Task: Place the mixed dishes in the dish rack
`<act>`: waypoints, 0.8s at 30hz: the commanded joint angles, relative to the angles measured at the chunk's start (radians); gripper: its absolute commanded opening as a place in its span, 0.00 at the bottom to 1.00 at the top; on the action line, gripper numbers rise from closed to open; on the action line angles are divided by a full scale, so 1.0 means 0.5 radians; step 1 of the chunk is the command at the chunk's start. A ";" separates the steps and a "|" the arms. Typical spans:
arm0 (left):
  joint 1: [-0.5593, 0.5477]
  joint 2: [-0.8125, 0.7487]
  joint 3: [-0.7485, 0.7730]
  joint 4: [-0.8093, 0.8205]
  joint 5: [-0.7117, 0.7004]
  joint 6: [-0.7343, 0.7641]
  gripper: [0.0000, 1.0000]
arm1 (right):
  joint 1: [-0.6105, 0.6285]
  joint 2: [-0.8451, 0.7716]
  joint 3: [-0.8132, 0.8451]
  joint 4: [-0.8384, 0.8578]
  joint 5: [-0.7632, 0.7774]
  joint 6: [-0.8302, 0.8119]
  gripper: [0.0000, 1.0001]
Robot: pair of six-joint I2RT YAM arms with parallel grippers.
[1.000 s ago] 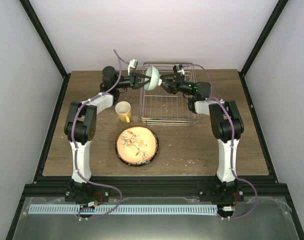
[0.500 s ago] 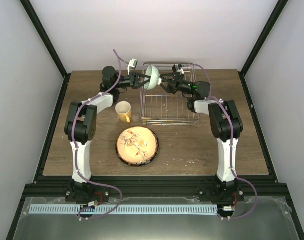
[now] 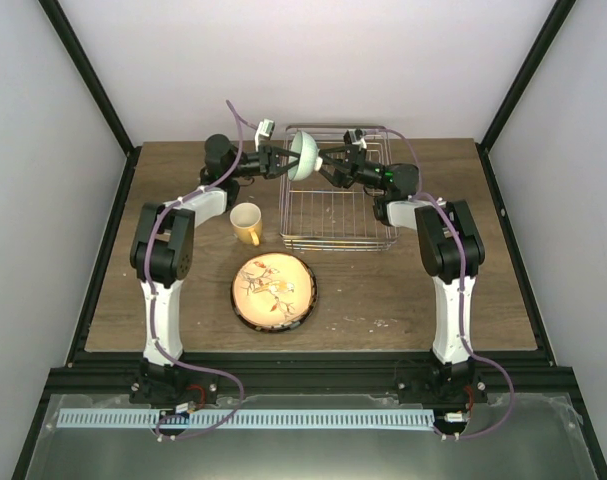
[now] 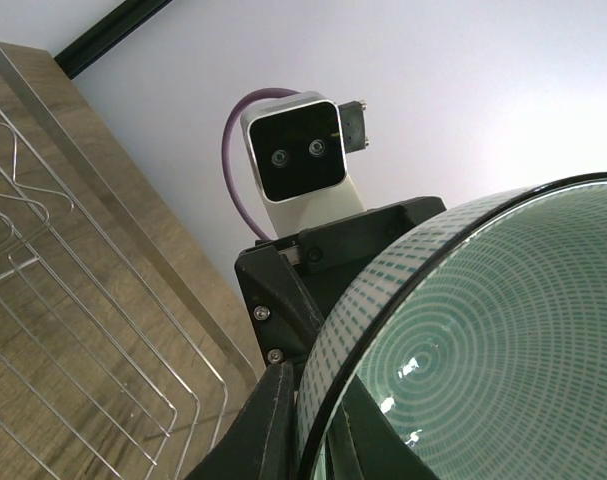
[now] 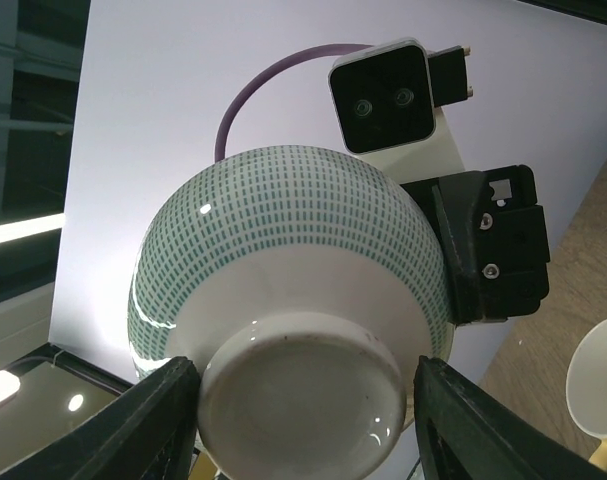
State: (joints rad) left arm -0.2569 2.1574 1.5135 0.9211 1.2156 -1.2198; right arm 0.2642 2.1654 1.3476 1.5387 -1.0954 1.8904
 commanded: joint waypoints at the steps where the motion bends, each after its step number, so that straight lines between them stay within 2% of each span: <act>1: -0.044 0.030 0.049 0.164 0.025 0.002 0.00 | 0.050 0.034 0.069 0.466 0.013 0.023 0.59; 4: -0.045 0.037 0.046 0.156 0.023 0.008 0.00 | 0.051 0.032 0.069 0.527 0.013 0.023 0.55; 7: -0.045 0.044 0.042 0.158 0.021 0.010 0.00 | 0.049 0.037 0.068 0.535 0.020 0.028 0.38; 9: -0.045 0.044 0.043 0.157 0.017 0.013 0.00 | 0.051 0.041 0.069 0.540 0.023 0.035 0.32; 21: -0.048 0.061 0.038 0.176 0.034 0.030 0.00 | 0.050 0.032 0.068 0.550 0.012 0.042 0.30; 24: -0.049 0.060 0.030 0.167 0.041 0.051 0.04 | 0.043 0.032 0.049 0.538 0.011 0.022 0.30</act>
State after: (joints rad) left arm -0.2550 2.1757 1.5135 0.9443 1.2137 -1.2274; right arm 0.2642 2.1765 1.3476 1.5394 -1.0916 1.9049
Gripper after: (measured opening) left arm 0.078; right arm 0.484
